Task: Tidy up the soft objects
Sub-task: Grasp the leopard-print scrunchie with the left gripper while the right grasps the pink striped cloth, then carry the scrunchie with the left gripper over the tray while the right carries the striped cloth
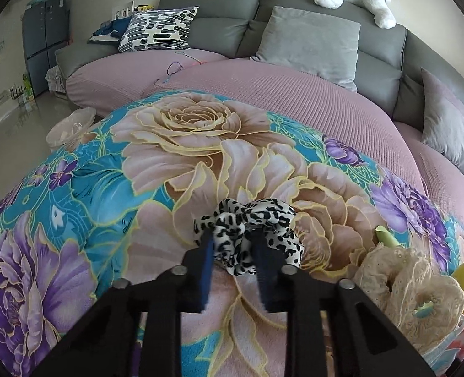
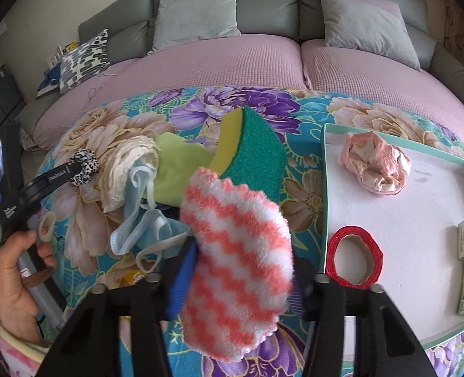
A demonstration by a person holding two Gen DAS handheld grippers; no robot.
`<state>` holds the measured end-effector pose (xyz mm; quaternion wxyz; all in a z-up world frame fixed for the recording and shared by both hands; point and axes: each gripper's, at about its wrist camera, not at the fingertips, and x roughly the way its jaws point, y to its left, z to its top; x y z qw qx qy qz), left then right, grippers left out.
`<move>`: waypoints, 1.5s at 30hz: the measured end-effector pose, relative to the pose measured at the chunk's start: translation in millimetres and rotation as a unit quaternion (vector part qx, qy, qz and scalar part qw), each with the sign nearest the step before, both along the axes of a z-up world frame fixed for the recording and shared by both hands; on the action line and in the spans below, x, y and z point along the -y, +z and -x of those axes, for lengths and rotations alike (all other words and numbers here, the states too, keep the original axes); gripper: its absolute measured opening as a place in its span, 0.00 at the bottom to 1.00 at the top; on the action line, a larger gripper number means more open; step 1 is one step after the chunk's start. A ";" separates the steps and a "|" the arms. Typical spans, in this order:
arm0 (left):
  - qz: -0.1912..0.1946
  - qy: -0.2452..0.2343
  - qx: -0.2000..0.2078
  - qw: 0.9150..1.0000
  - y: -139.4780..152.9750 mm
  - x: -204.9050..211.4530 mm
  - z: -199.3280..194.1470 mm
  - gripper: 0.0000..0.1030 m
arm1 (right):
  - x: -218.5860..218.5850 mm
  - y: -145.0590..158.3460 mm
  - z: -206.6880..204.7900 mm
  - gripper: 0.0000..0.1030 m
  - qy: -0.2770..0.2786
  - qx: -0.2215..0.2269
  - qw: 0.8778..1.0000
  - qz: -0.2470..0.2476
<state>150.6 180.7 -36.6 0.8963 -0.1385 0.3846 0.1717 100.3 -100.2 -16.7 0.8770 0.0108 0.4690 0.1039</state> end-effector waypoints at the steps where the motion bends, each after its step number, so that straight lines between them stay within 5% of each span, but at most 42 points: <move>1: 0.006 0.000 0.001 1.000 1.2 -1.0 1.3 0.18 | -0.9 0.3 0.4 0.37 0.003 0.000 1.000 -0.001; 4: 0.015 -0.001 0.004 1.000 6.7 -2.1 4.6 0.15 | -4.1 2.5 3.6 0.31 0.015 0.003 1.000 -0.005; 9: 0.003 -0.007 0.012 1.000 24.0 5.5 14.9 0.14 | -4.8 5.5 7.0 0.07 0.030 0.004 0.999 -0.030; 24: -0.027 -0.033 0.068 0.997 76.9 39.3 69.8 0.13 | 6.6 34.1 27.5 0.06 0.059 0.038 0.992 -0.105; 33: -0.034 -0.050 0.114 0.992 109.6 59.7 83.4 0.13 | 30.9 77.0 52.7 0.06 0.063 0.108 0.979 -0.163; 38: -0.040 -0.068 0.140 0.987 128.9 76.7 93.9 0.13 | 50.2 104.4 70.9 0.06 0.053 0.157 0.969 -0.186; 45: -0.039 -0.112 0.158 0.980 142.3 114.3 98.5 0.14 | 97.4 117.9 84.4 0.06 -0.018 0.187 0.969 -0.158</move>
